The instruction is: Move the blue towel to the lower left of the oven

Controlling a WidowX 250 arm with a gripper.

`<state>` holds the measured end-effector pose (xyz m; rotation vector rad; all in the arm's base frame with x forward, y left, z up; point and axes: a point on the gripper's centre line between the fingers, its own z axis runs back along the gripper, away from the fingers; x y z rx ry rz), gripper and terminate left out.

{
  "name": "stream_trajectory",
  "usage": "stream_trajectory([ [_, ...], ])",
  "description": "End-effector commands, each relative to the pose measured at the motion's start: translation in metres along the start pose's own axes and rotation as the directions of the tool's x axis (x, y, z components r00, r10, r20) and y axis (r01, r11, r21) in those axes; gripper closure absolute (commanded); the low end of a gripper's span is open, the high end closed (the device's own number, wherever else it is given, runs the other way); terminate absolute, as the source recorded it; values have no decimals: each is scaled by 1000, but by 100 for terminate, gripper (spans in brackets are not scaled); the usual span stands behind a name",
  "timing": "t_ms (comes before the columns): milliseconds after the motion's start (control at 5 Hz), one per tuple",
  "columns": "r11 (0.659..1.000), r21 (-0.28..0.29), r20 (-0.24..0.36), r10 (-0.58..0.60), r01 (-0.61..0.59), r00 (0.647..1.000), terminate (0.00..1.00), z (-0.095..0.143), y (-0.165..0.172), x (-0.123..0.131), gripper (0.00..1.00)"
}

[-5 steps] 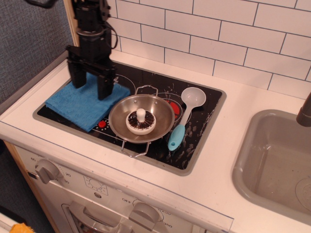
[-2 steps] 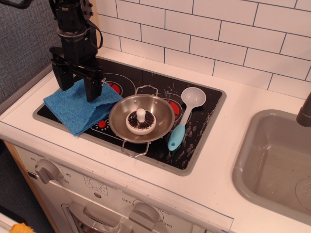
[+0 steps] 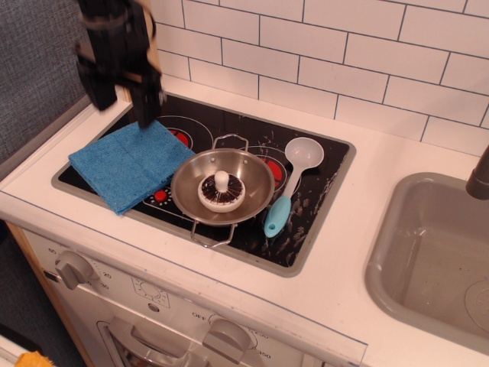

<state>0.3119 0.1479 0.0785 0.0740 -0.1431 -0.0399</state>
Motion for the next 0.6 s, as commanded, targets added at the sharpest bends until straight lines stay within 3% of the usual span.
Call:
stream_trajectory([
  [0,1000,4,85,-22,22,996,0,32,8,3,0],
  [200,1000,4,85,-22,22,996,0,32,8,3,0],
  [400,1000,4,85,-22,22,996,100,32,8,3,0],
])
